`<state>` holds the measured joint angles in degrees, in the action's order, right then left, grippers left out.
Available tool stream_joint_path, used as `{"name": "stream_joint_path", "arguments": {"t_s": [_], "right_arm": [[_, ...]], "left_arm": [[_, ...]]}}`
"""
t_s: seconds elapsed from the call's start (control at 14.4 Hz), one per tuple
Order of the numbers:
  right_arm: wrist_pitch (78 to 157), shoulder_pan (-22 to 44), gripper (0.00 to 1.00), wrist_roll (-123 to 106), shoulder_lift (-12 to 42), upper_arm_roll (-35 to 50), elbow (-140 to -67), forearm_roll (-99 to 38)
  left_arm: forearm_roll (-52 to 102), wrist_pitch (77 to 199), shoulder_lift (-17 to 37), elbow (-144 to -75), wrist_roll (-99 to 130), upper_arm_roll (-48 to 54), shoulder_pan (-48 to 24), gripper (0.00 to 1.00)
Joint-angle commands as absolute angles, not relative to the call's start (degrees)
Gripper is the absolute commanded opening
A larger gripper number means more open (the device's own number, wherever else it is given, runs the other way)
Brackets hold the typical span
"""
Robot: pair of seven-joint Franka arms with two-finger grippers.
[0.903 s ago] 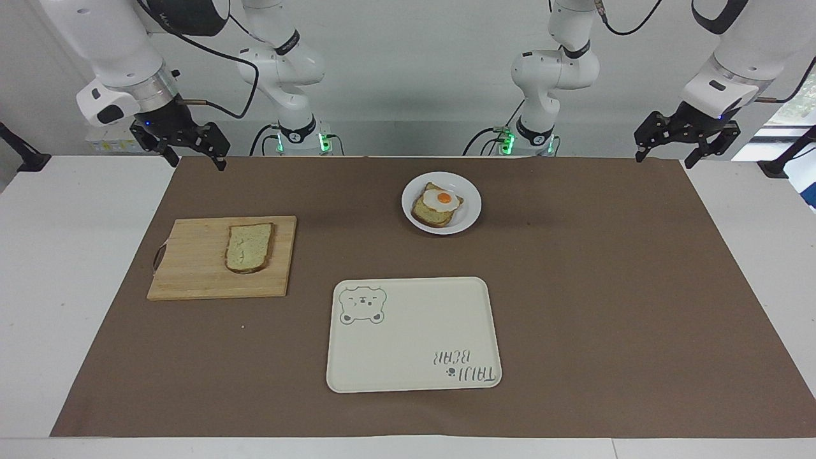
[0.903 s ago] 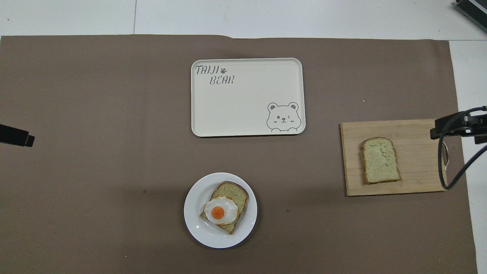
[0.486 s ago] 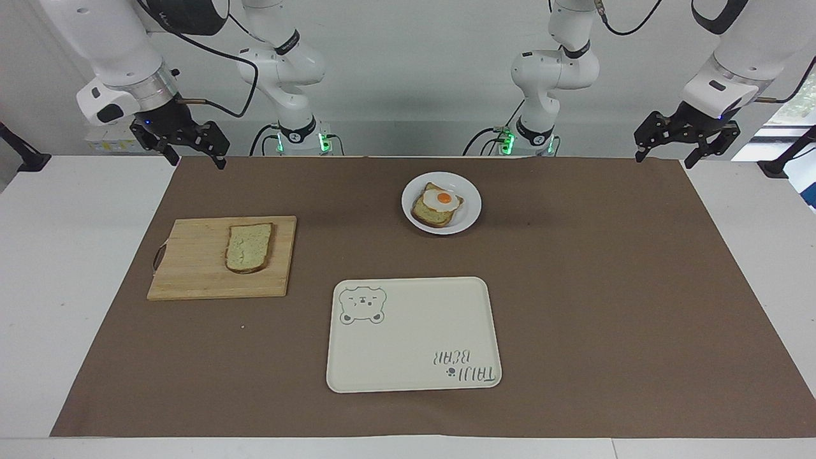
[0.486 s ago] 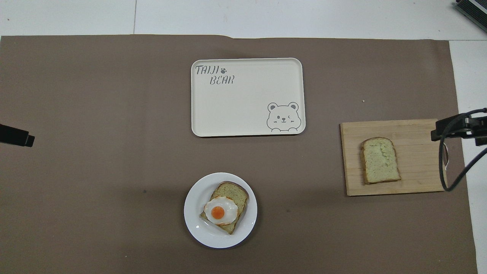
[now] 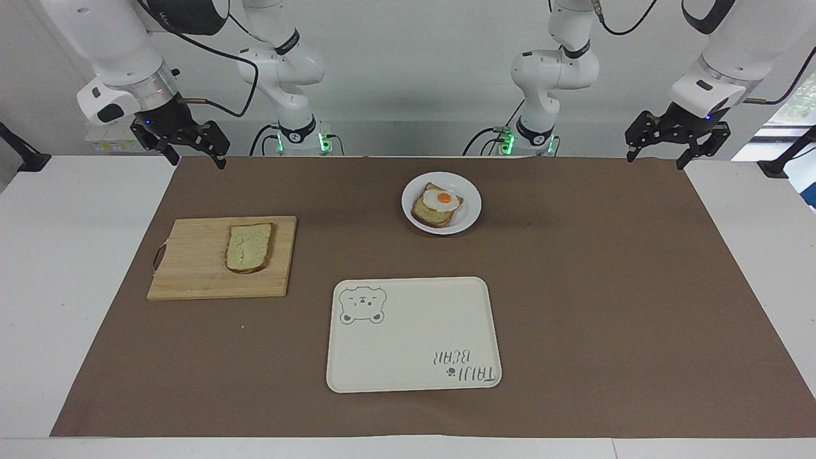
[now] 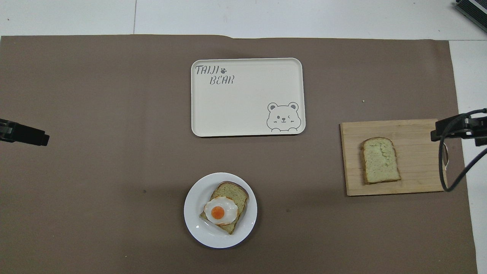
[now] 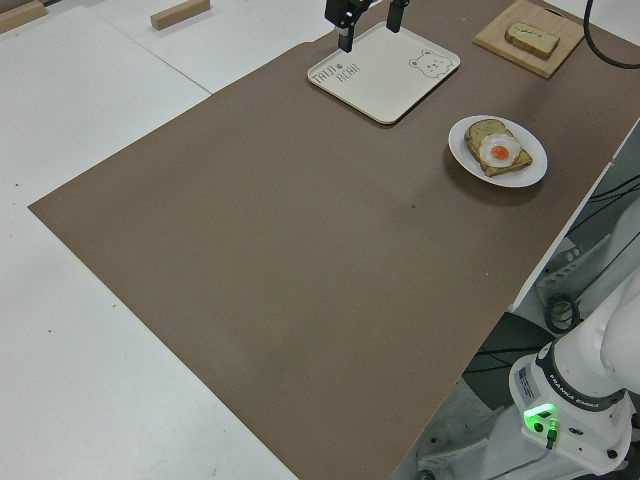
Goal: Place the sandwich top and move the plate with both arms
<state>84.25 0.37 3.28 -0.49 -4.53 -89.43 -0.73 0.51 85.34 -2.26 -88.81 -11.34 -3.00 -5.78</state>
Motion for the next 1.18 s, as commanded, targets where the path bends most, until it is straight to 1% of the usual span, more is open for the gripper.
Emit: {"name": "stream_joint_path", "arguments": {"t_s": [0.0,0.14,0.49,0.56,0.69,0.83,0.97,1.11], "right_arm": [[84.29,0.35,1.00,2.29,-2.11,-4.66,-91.23,-1.23],[84.29,0.35,1.00,2.46,-2.11,-4.66,-91.32,-1.23],[84.46,0.53,1.00,2.81,-2.72,-4.66,-92.37,-1.32],[85.16,0.53,1.00,2.81,-3.25,-4.66,-93.50,-1.23],[90.59,0.62,1.00,2.20,-5.52,-4.66,-97.80,-1.23],[93.42,0.88,1.00,2.11,-7.64,-4.66,-101.76,-0.53],[94.48,0.09,1.00,0.89,-7.65,-4.66,-103.79,-0.44],[97.98,-0.61,1.00,-2.96,-7.39,-4.75,-106.68,-0.53]], "left_arm": [[1.05,84.12,-1.07,-84.66,-10.37,-3.52,-5.63,1.00],[1.05,80.88,0.61,-81.32,-10.37,-4.13,-5.36,1.00],[0.88,81.04,0.00,-81.74,-10.37,-4.22,-5.36,1.00],[0.88,80.51,-0.17,-82.35,-10.46,-4.22,-5.36,1.00],[0.88,80.59,-0.35,-82.44,-10.46,-4.22,-5.45,1.00],[0.88,80.60,-0.44,-82.44,-10.46,-4.22,-5.36,1.00],[0.88,80.60,-0.35,-82.44,-10.46,-4.22,-5.36,1.00],[0.88,80.42,-0.44,-82.44,-10.46,-4.22,-5.36,1.00]]}}
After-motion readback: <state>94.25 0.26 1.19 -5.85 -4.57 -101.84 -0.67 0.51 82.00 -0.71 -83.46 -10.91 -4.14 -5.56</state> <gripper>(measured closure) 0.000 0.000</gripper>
